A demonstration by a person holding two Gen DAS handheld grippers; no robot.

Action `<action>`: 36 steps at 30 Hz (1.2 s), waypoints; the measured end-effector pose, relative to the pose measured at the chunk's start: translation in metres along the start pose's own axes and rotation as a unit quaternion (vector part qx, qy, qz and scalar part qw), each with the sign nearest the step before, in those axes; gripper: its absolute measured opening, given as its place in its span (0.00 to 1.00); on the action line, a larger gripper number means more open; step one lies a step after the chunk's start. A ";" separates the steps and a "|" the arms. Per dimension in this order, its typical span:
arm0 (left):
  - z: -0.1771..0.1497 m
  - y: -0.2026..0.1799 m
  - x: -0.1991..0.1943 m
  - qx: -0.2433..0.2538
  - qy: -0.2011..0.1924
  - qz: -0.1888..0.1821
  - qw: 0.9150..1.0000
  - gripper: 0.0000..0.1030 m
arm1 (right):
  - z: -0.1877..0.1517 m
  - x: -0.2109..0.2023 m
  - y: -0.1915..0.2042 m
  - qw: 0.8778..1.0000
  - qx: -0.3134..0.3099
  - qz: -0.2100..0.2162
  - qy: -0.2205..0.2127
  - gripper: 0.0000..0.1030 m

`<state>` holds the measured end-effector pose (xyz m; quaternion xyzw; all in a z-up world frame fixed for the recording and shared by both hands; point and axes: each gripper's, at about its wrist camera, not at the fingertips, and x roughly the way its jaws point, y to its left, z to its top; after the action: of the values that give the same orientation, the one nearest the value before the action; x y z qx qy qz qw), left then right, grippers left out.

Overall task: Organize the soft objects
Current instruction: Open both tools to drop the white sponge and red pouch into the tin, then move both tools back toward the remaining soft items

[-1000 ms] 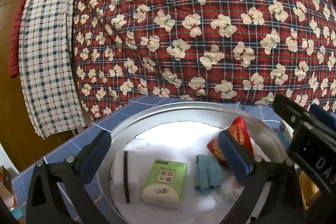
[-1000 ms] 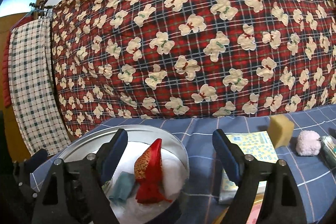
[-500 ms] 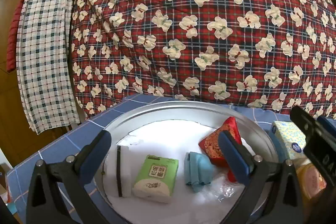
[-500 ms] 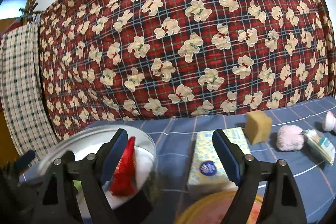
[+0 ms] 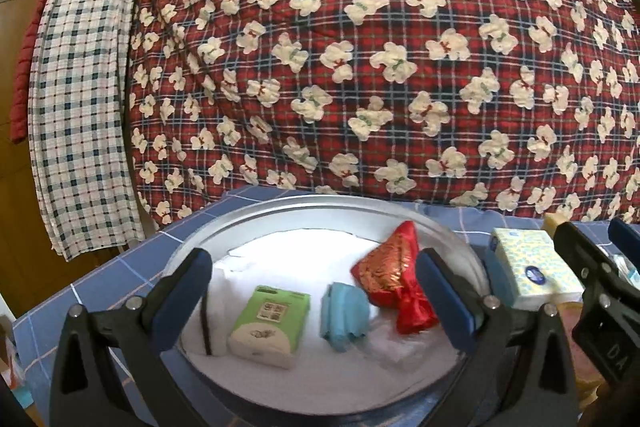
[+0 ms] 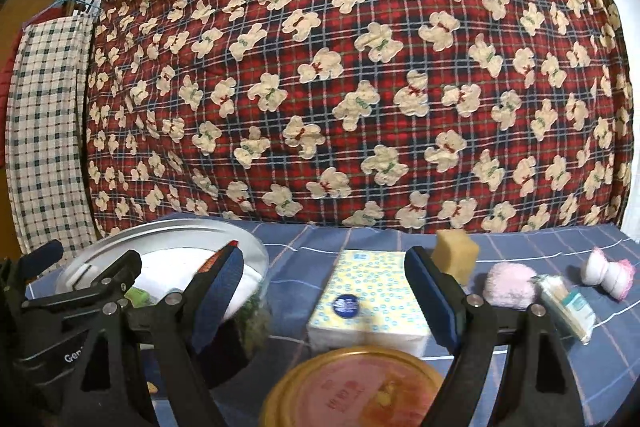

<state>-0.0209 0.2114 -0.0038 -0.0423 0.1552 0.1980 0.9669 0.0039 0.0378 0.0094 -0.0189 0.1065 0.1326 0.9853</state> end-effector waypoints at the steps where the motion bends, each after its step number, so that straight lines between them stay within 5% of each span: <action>1: 0.000 -0.002 -0.001 0.000 0.001 -0.002 1.000 1.00 | 0.000 -0.002 -0.003 1.000 -0.002 -0.002 -0.001 0.82; 19: -0.011 -0.063 -0.033 0.015 0.005 -0.065 0.998 1.00 | -0.004 -0.029 -0.089 0.998 -0.007 -0.059 -0.003 0.82; 36: -0.019 -0.146 -0.075 0.054 -0.007 -0.149 0.987 1.00 | -0.007 -0.047 -0.207 0.987 0.023 -0.159 0.014 0.82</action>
<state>-0.0337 0.0467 0.0049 -0.0114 0.1512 0.0437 0.9875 0.0130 -0.1743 0.0149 -0.0143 0.1190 -0.0287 0.9924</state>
